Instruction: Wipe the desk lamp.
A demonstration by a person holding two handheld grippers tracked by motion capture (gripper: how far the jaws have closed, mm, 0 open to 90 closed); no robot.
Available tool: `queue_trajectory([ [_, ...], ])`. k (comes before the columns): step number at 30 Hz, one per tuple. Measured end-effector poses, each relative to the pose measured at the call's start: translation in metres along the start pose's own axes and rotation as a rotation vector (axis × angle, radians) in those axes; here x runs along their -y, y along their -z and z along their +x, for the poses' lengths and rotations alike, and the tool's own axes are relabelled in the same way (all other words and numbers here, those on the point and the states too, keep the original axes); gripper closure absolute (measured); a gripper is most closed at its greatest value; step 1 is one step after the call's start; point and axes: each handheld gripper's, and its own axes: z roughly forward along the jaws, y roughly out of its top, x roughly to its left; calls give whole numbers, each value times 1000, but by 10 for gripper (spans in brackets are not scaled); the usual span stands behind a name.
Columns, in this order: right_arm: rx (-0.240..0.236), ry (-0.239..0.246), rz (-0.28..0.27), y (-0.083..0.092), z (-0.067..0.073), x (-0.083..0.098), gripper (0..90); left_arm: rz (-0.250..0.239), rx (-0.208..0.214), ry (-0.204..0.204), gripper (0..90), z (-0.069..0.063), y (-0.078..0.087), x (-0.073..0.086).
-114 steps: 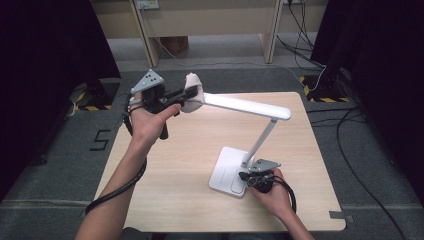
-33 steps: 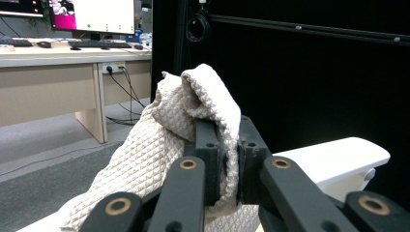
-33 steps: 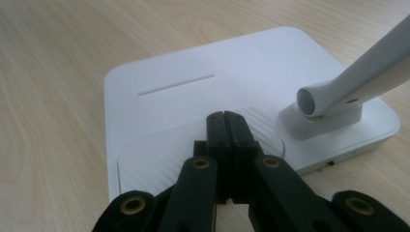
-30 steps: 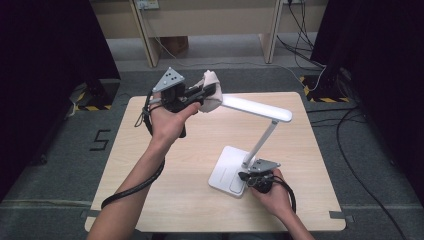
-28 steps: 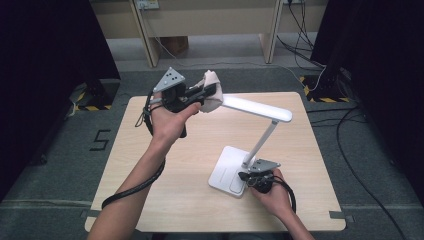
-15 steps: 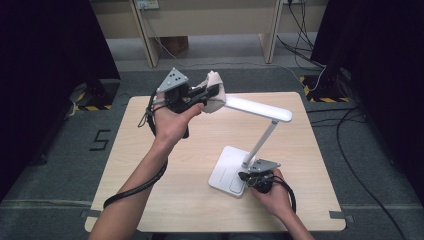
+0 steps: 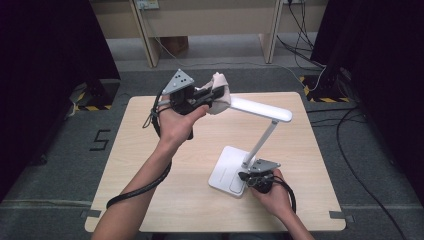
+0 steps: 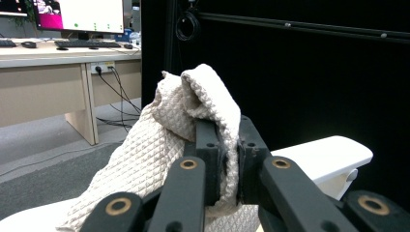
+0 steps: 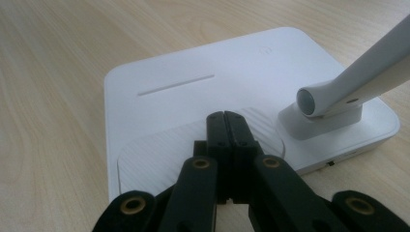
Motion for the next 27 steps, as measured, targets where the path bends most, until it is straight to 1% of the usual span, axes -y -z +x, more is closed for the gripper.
queue_trajectory([
  [27, 1, 2, 0, 0, 0, 0, 900, 6, 21, -9, 832, -10, -8, 2],
])
